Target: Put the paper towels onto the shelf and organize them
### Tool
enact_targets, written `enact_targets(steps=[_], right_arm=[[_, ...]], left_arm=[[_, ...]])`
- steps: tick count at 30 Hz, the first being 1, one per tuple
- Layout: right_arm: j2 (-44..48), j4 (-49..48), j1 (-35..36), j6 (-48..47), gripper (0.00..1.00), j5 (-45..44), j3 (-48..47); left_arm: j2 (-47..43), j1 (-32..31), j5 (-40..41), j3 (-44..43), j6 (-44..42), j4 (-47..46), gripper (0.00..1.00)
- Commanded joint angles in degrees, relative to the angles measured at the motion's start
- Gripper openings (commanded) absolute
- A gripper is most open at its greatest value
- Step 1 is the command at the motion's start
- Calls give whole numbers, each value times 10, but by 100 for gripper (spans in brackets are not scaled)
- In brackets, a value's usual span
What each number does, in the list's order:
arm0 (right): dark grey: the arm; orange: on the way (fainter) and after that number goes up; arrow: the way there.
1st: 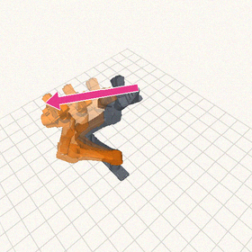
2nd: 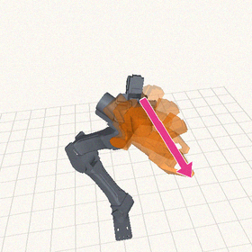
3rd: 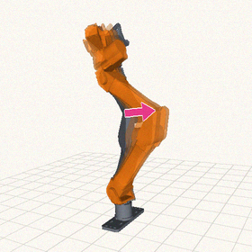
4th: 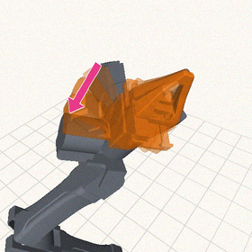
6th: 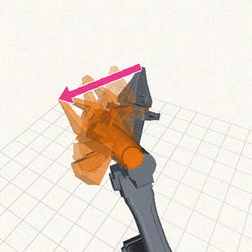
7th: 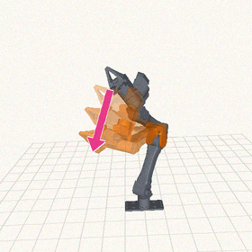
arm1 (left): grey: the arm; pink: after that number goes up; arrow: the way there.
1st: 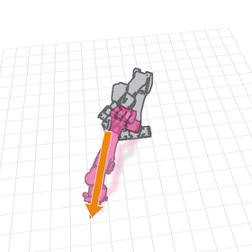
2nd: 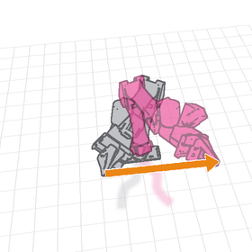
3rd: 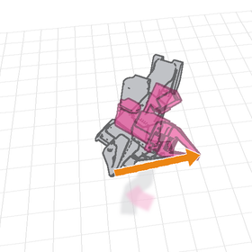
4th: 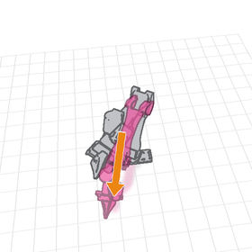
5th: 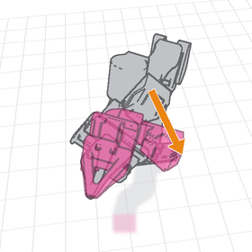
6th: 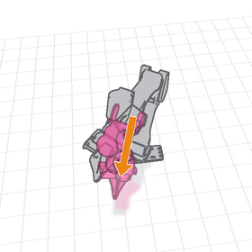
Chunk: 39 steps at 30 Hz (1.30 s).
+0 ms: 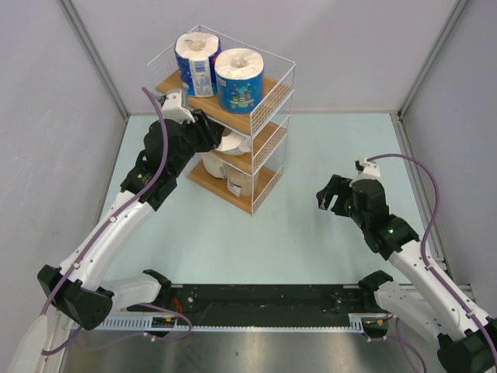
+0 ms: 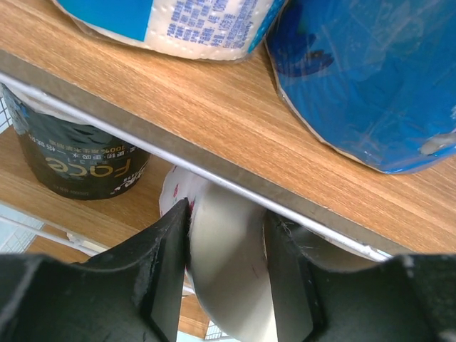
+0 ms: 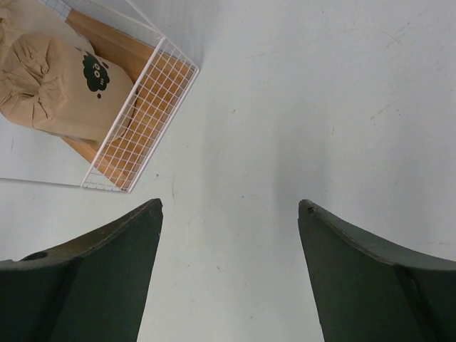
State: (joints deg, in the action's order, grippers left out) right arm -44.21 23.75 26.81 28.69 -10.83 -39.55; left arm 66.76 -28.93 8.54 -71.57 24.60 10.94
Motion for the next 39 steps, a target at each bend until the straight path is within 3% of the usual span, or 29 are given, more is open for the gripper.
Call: enact_targets(steps=[1, 26, 37, 39], right_arm=[[8, -1, -4, 1, 82, 5, 0], [-9, -19, -6, 7, 82, 22, 5], [-12, -25, -7, 7, 82, 26, 11], [-12, -25, -7, 8, 81, 26, 11]], left_arm=[[3, 8, -30, -22, 31, -71, 50], [-5, 34, -121, -25, 82, -62, 47], [-7, 34, -102, -38, 62, -43, 52], [-6, 34, -101, -38, 61, -42, 57]])
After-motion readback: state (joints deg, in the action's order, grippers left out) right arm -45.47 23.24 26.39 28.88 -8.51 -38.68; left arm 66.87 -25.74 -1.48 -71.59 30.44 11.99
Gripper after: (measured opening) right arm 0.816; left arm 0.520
